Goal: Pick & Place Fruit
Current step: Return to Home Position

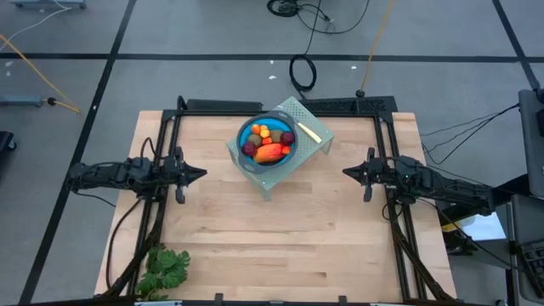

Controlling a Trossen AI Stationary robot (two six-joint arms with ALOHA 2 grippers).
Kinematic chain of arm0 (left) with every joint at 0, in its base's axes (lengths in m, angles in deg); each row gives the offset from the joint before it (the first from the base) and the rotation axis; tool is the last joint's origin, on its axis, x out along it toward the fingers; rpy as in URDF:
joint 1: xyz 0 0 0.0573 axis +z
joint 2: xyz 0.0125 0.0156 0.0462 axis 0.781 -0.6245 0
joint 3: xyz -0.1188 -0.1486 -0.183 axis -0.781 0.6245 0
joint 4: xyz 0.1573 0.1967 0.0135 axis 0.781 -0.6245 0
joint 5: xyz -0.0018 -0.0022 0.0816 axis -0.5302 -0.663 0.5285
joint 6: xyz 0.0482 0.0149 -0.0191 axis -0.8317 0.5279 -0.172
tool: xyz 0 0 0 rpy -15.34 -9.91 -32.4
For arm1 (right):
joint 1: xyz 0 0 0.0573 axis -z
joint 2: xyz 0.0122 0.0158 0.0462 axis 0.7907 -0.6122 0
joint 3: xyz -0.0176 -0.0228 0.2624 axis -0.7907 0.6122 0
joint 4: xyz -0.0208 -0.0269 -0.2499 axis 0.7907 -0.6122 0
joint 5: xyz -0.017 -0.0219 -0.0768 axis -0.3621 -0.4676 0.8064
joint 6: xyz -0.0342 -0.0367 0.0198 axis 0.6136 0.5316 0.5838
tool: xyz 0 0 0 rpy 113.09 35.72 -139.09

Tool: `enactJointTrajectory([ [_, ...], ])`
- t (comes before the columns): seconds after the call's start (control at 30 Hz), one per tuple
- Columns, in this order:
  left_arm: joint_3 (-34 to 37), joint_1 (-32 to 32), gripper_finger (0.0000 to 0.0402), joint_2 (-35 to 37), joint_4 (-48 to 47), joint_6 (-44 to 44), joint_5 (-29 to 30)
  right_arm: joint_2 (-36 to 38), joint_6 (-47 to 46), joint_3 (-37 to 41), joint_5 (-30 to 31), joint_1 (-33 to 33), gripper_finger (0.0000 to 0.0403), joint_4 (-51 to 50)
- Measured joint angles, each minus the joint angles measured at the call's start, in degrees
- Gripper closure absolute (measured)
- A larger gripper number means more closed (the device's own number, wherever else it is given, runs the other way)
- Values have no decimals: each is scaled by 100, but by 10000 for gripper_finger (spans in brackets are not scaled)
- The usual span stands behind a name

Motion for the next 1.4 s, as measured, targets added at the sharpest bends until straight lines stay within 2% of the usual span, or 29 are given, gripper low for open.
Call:
enactJointTrajectory([
  [1.4, 0, 0, 385, 0, 3, 48, -4, -7, -184, 2, -24, 0, 403, -17],
])
